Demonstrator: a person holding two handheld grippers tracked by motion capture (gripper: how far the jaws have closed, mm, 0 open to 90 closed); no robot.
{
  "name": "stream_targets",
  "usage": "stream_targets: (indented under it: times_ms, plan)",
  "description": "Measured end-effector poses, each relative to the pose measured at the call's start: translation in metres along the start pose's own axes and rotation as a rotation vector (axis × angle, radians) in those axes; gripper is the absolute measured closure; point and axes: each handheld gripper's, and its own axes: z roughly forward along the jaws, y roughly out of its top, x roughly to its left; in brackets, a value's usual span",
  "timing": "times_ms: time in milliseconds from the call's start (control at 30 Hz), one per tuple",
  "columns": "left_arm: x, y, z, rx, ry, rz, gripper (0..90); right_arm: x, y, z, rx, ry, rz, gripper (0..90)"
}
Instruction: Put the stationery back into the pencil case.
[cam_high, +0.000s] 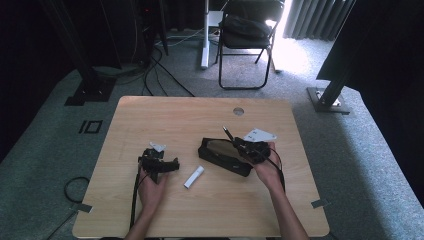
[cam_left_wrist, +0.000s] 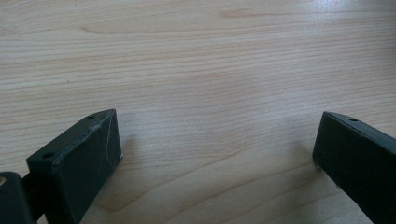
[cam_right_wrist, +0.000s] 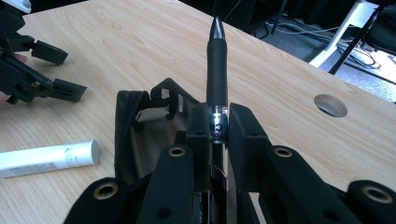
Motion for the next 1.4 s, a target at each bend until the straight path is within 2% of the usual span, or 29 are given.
stream_targets:
  times_ms: [1400]
  plan:
    - [0.0, 0.0, 0.0, -0.001, 0.0, -0.002, 1.3, -0.003, -0.009, 0.015, 0.018, 0.011, -0.006, 79.5]
